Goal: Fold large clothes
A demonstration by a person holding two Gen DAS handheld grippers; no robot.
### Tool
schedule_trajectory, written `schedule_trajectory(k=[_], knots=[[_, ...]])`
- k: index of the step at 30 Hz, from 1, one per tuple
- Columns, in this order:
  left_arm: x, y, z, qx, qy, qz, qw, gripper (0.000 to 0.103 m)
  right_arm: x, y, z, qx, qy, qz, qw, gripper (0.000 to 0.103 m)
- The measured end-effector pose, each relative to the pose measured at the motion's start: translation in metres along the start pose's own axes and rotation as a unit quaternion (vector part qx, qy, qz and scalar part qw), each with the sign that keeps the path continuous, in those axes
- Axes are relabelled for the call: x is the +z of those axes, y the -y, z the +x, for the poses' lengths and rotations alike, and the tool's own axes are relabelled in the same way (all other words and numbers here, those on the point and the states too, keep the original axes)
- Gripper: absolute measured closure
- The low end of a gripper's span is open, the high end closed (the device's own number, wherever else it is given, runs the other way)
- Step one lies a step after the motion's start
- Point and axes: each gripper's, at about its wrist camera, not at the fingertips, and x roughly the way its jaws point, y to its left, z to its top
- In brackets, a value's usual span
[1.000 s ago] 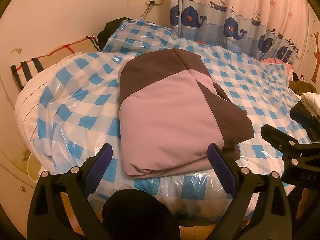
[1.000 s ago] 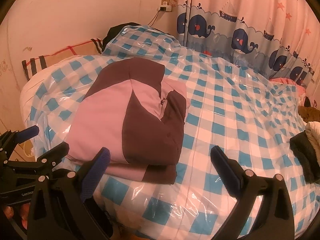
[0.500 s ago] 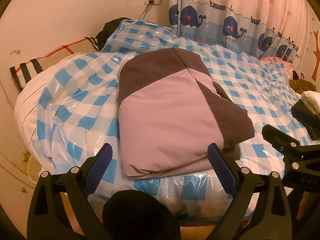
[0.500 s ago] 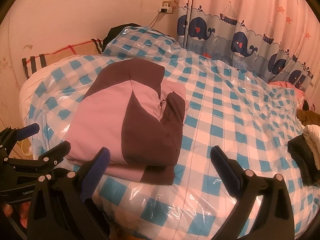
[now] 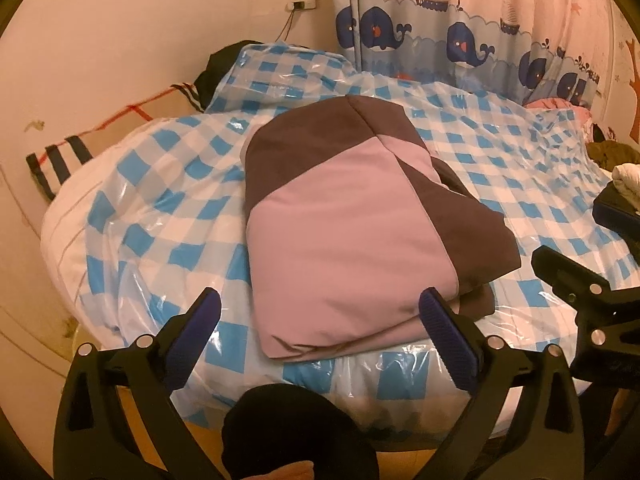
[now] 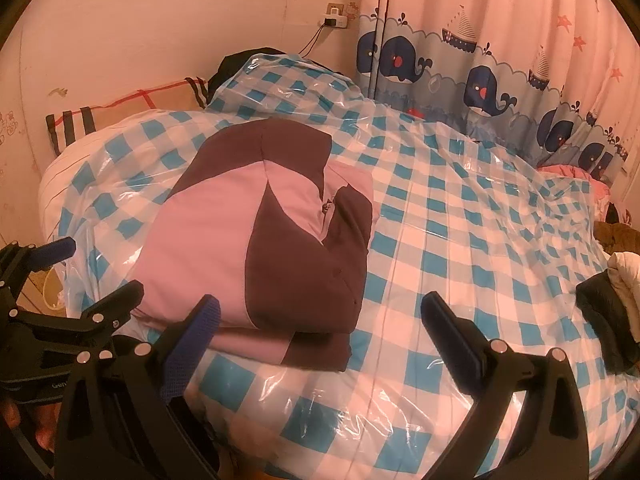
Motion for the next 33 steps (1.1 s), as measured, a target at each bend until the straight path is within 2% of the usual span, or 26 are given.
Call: schedule_trajectory(k=[7, 9, 12, 14, 16, 19, 22, 24, 27, 33], knots=[[0.004, -0.001, -0.004, 0.006, 0.012, 0.002, 0.9999, 0.008, 0.001, 0.004, 0.001, -0.001, 0.002, -0.002, 1.000, 0.007], [0.005, -0.002, -0.003, -0.020, 0.005, -0.002, 0.9998, 0.008, 0.001, 0.004, 0.001, 0.000, 0.001, -0.002, 1.000, 0.007], [0.005, -0.005, -0.004, -0.034, 0.007, -0.010, 0.9994, 0.008, 0.001, 0.005, -0.001, 0.000, 0.004, 0.001, 1.000, 0.007], [0.003, -0.003, -0.007, -0.021, 0.009, -0.011, 0.9997, 0.008, 0.003, 0.008, 0.000, -0.001, 0.005, 0.001, 1.000, 0.007], [0.001, -0.001, -0.012, 0.003, 0.028, -0.002, 0.9996, 0.008, 0.003, 0.009, -0.001, 0.002, 0.007, 0.003, 1.000, 0.007], [-0.001, 0.000, -0.022, -0.004, 0.064, 0.000, 0.9979, 0.007, 0.003, 0.009, 0.000, 0.002, 0.009, 0.004, 1.000, 0.007], [-0.001, 0.002, -0.028, 0.017, 0.085, 0.007, 0.9963, 0.008, 0.003, 0.010, -0.001, 0.002, 0.012, 0.005, 1.000, 0.007], [0.001, 0.003, -0.026, 0.023, 0.082, 0.012, 0.9963, 0.008, 0.001, 0.008, -0.002, 0.000, 0.015, 0.007, 1.000, 0.007], [0.002, 0.000, -0.018, 0.012, 0.055, -0.002, 0.9984, 0.008, 0.004, 0.011, 0.000, -0.002, 0.017, 0.010, 1.000, 0.007], [0.000, 0.001, -0.014, 0.005, 0.043, -0.004, 0.9990, 0.008, 0.000, 0.005, -0.001, -0.006, 0.014, 0.013, 1.000, 0.007]])
